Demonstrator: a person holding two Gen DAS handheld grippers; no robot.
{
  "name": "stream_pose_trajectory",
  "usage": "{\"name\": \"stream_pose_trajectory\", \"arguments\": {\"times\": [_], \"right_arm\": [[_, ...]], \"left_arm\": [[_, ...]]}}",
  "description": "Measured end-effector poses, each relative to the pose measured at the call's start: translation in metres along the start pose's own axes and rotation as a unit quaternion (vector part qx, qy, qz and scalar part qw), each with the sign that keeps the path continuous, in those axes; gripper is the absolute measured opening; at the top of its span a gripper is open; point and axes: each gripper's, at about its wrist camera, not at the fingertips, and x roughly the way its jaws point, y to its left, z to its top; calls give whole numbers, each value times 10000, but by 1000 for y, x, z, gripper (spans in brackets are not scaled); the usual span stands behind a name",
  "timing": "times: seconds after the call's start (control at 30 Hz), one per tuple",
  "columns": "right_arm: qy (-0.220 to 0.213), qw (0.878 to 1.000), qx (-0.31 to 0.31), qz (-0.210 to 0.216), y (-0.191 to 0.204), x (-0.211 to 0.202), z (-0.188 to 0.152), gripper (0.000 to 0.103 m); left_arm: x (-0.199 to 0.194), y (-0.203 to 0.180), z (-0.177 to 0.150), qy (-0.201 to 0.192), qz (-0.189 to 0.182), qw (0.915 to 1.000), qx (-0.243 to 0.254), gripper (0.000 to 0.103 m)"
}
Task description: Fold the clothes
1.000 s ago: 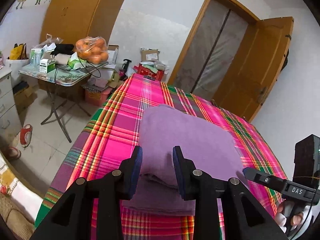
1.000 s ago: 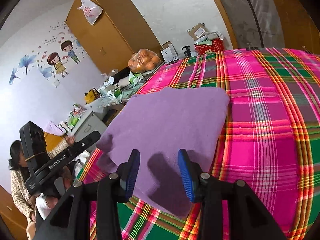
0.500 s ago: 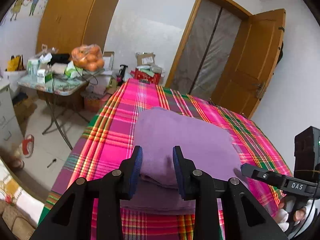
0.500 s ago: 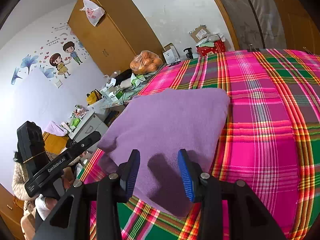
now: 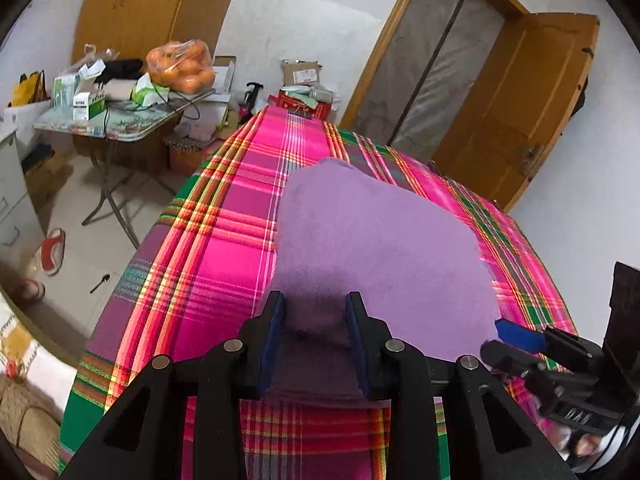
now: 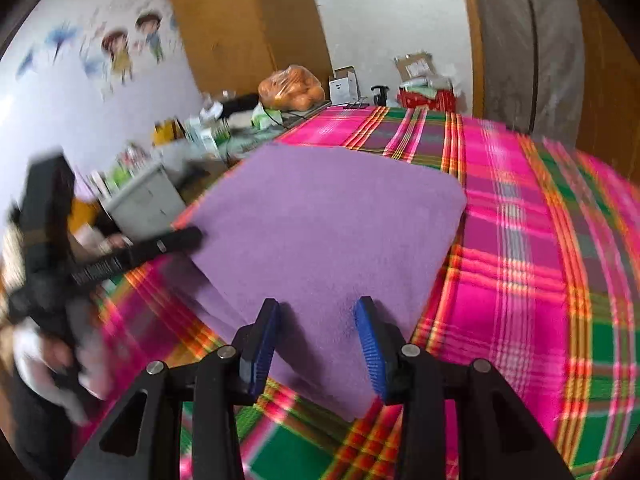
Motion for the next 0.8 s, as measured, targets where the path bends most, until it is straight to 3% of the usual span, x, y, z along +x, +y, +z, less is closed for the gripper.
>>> {"name": "stream_pose_trajectory", "arguments": {"times": [0.1, 0.23, 0.33, 0.5, 0.57, 0.8], "right_arm": [[-9, 10000, -19, -32, 1, -1, 0, 41], [-26, 9999, 6, -135, 0, -13, 2, 31], [111, 9998, 10, -150, -3, -11, 1, 29], [223, 9997, 111, 23, -11, -4, 0, 30], [218, 9994, 219, 123, -15, -3, 0, 31], [5, 9991, 385, 148, -13, -40, -18, 31]], "left_arm": [[-2, 0, -1, -46, -5, 10000, -23, 32], [-13, -4, -3, -250, -48, 9997, 47, 32], [-16, -10, -6, -271, -99, 9995, 150, 32], [-1, 4, -3, 141, -196, 9995, -196, 31], [-3, 9, -3, 131, -258, 9990, -332, 31], [-51, -25, -48, -59, -142, 9999, 16, 32]]}}
